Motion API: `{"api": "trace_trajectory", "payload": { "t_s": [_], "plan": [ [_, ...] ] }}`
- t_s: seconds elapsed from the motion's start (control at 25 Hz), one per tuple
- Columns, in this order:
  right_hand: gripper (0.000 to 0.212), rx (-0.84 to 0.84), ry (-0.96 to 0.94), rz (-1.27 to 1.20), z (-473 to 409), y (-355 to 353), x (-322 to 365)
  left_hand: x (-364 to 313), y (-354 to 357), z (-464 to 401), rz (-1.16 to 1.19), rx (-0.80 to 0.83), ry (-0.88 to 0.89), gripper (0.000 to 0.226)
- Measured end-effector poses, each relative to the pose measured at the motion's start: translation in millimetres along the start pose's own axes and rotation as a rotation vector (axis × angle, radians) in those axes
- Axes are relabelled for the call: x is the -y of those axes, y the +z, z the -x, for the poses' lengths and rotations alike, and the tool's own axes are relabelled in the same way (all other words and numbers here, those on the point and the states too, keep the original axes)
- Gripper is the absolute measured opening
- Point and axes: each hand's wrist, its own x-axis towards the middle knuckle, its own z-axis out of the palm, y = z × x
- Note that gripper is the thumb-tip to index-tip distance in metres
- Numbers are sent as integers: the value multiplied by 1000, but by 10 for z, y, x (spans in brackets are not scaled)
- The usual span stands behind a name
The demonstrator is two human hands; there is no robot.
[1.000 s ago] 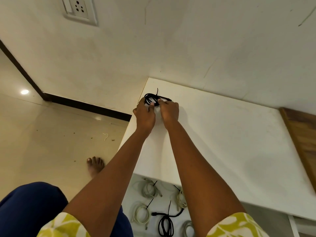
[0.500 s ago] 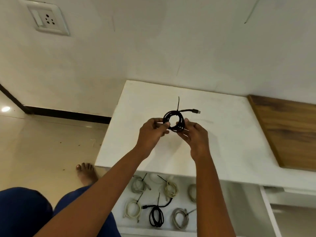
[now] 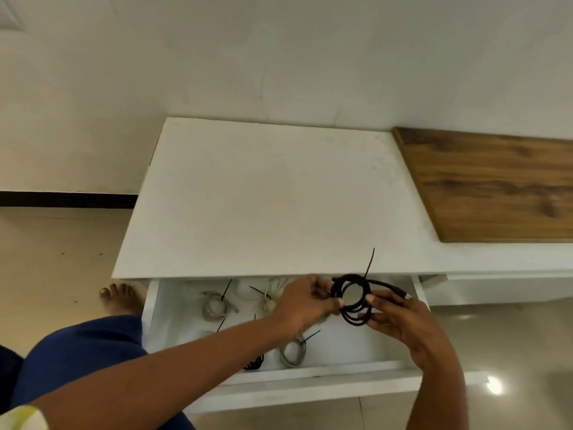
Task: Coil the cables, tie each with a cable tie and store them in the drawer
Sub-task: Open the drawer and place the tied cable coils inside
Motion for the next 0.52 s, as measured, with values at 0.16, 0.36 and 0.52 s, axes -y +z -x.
{"api": "trace_trajectory", "payload": {
  "t_s": [0.16,0.36,0.52],
  "plan": [
    [21,-104,126,173,-252,-89,-309,427,308,-140,38,12,-231,22],
    [24,-191,314,334,-903,-41,-663,706,513,-585,235,-27,-533,27],
    [16,-168,445,630,-1317,-61,-818,871,620,-696,407,11,-627,16]
  ]
}}
